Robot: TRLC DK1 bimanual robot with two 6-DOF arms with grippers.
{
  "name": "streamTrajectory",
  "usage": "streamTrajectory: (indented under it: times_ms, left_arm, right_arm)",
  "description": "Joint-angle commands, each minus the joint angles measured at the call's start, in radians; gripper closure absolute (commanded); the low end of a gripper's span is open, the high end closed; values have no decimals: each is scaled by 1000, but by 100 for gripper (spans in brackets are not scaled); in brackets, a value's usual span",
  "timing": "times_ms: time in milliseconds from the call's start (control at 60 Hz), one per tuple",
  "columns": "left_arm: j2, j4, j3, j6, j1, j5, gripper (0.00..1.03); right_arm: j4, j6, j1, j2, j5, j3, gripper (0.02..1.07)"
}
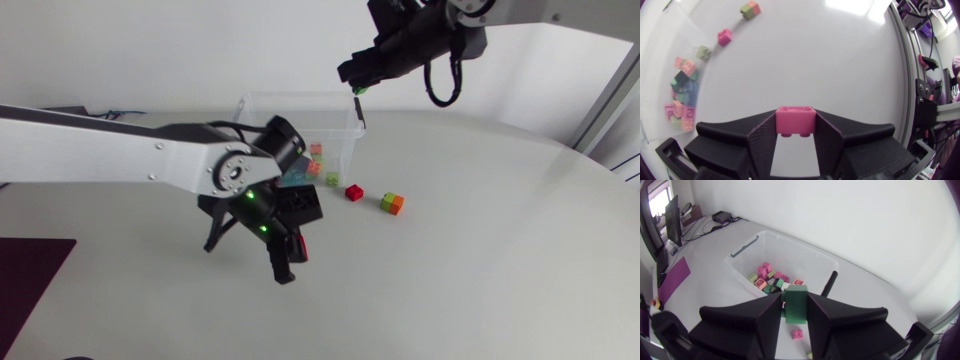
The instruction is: Place the duplo bricks in the container
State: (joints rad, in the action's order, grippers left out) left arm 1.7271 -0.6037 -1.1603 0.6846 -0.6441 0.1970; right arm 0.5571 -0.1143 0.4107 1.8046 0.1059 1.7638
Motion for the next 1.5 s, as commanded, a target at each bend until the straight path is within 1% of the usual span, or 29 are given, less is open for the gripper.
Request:
streamTrajectory:
  times_ms: [0,133,267,400,567,650,933,950,967,983,1000,1033,1050,1067,1083,1267,1417,1483]
  left_arm:
    - [-92,-7,21,15,52,9,68]
    - [-169,-7,14,15,110,32,67]
    - [-182,-30,-18,15,153,61,68]
    - [-192,-33,-22,13,158,64,68]
    - [-193,-33,-52,4,169,64,67]
    - [-193,-33,-65,0,182,65,67]
    - [-190,-48,-119,-16,215,67,67]
    - [-190,-48,-125,-19,218,67,67]
    - [-187,-51,-134,-22,221,67,67]
    - [-185,-51,-141,-25,222,67,67]
    - [-184,-53,-148,-30,225,67,67]
    - [-181,-53,-162,-36,231,67,67]
    - [-176,-54,-171,-40,235,68,67]
    - [-173,-56,-179,-43,236,70,67]
    - [-172,-56,-187,-46,239,73,67]
    - [-132,-53,-272,-99,276,84,67]
    - [-73,-8,-354,-168,313,87,66]
    - [-46,38,-377,-197,320,88,66]
  right_arm:
    - [-28,18,23,50,3,26,79]
    - [-31,18,31,107,-3,79,79]
    - [-28,18,31,151,-6,126,79]
    - [-37,19,31,162,-8,123,79]
    - [-98,10,37,187,-15,99,79]
    - [-115,4,39,210,-23,112,79]
    - [-108,8,42,295,-35,189,78]
    - [-106,8,42,300,-43,195,77]
    - [-106,10,42,302,-49,195,73]
    - [-106,10,42,303,-55,197,64]
    - [-105,10,42,305,-58,200,53]
    - [-83,10,40,309,-60,212,27]
    - [-80,10,39,309,-60,215,17]
    - [-80,11,39,308,-58,212,9]
    - [-79,11,37,303,-58,210,5]
    - [-57,19,28,203,-58,161,6]
    - [-57,16,19,78,-54,45,6]
    - [-63,18,11,22,-49,-32,6]
